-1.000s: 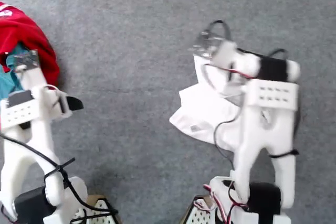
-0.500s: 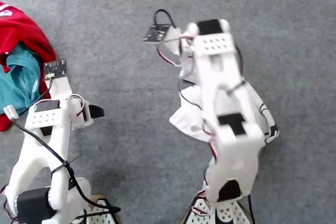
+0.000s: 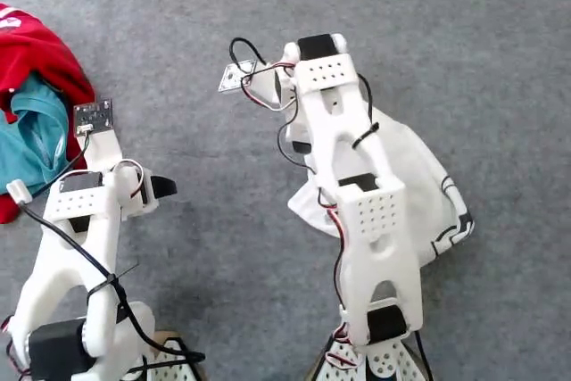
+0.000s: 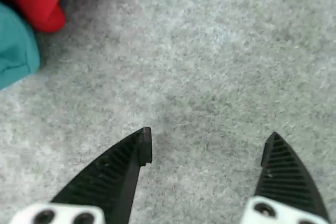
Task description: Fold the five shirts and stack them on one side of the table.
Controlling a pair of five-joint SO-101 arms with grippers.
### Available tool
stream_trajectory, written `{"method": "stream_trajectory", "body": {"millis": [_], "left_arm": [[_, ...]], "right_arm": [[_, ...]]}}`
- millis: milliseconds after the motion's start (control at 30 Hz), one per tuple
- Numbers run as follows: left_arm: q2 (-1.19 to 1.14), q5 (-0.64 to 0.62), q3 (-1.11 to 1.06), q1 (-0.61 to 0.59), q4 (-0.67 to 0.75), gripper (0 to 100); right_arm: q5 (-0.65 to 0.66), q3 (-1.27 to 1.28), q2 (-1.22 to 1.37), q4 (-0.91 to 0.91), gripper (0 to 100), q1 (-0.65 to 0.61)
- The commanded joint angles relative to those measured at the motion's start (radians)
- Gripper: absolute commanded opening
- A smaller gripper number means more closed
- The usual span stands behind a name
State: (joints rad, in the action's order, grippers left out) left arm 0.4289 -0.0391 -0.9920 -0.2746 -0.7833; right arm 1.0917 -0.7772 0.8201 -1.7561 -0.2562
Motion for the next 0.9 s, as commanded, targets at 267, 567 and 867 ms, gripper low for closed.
{"method": "stream_trajectory", "body": {"millis": [267,567,867], "left_arm": [[0.025,-0.002,0.007,0.008,0.012,34],[0.025,-0.002,0.005,0.008,0.012,34],[0.025,-0.002,0.005,0.008,0.012,34]], "right_arm": [[0.035,0.150,-0.111,-0.011,18.9,0.046],[0.058,0.236,-0.122,0.005,18.8,0.041],[0.058,0.079,0.036,0.003,18.8,0.048]]}}
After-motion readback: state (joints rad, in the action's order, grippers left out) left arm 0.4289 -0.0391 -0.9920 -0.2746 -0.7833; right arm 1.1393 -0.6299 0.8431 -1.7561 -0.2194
